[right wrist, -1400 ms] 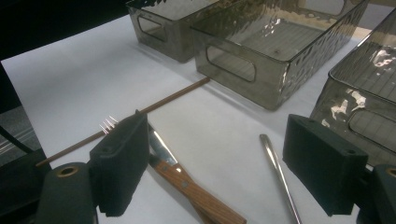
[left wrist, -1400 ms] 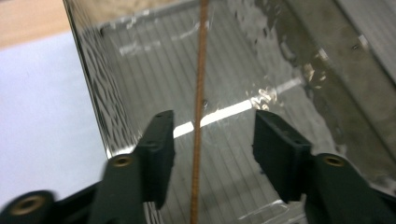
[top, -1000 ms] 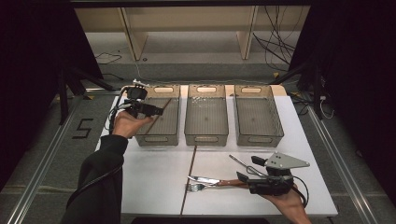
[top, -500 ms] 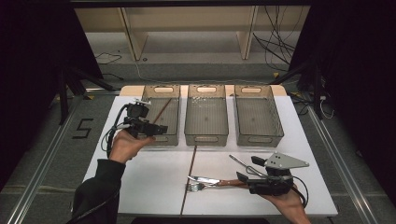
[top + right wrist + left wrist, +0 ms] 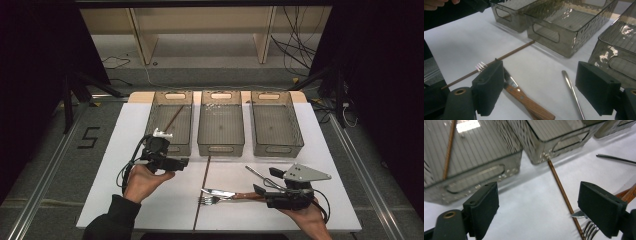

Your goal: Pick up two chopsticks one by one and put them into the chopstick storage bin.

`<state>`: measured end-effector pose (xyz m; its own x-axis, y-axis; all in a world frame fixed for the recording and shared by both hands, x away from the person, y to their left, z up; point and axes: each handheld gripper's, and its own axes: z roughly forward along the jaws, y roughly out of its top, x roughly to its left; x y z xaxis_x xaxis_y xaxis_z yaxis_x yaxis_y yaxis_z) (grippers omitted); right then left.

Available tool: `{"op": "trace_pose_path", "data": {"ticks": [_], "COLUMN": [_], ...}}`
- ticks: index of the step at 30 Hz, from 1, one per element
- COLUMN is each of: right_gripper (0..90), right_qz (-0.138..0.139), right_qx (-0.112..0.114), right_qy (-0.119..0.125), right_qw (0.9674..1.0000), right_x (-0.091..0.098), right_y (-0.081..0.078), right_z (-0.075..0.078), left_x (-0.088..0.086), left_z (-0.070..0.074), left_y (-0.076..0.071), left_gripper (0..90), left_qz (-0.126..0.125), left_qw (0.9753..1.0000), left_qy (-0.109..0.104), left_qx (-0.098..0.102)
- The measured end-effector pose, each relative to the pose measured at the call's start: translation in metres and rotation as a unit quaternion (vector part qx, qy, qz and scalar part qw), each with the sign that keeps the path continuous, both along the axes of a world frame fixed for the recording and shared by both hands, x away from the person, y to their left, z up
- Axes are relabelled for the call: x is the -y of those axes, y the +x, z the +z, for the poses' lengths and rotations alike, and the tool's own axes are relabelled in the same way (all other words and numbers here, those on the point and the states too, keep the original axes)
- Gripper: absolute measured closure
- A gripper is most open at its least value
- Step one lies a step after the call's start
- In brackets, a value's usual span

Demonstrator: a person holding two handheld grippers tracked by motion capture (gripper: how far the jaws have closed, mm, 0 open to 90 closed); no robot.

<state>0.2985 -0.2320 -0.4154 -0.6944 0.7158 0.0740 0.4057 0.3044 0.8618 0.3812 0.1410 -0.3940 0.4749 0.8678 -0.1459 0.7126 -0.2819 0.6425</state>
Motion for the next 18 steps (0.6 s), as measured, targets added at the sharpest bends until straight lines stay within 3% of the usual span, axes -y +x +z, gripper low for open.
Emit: {"op": "trace_pose_path", "data": {"ticks": [9, 18], "right_gripper": [23.6, 23.6], "right_qz": [0.000, 0.000], "right_qx": [0.000, -0.001], "right_qy": [-0.001, -0.001], "right_qw": [1.0000, 1.0000], "right_x": [0.000, 0.000], "right_y": [0.000, 0.000], "right_z": [0.000, -0.001], "left_x": [0.010, 0.026], "left_z": [-0.019, -0.045], "left_y": [-0.027, -0.064], "left_gripper": [16.3, 15.9], "left_qz": [-0.019, -0.047], "left_qw": [0.9994, 0.9968], "left_qy": [0.018, 0.033], "left_qx": [-0.024, -0.055]}}
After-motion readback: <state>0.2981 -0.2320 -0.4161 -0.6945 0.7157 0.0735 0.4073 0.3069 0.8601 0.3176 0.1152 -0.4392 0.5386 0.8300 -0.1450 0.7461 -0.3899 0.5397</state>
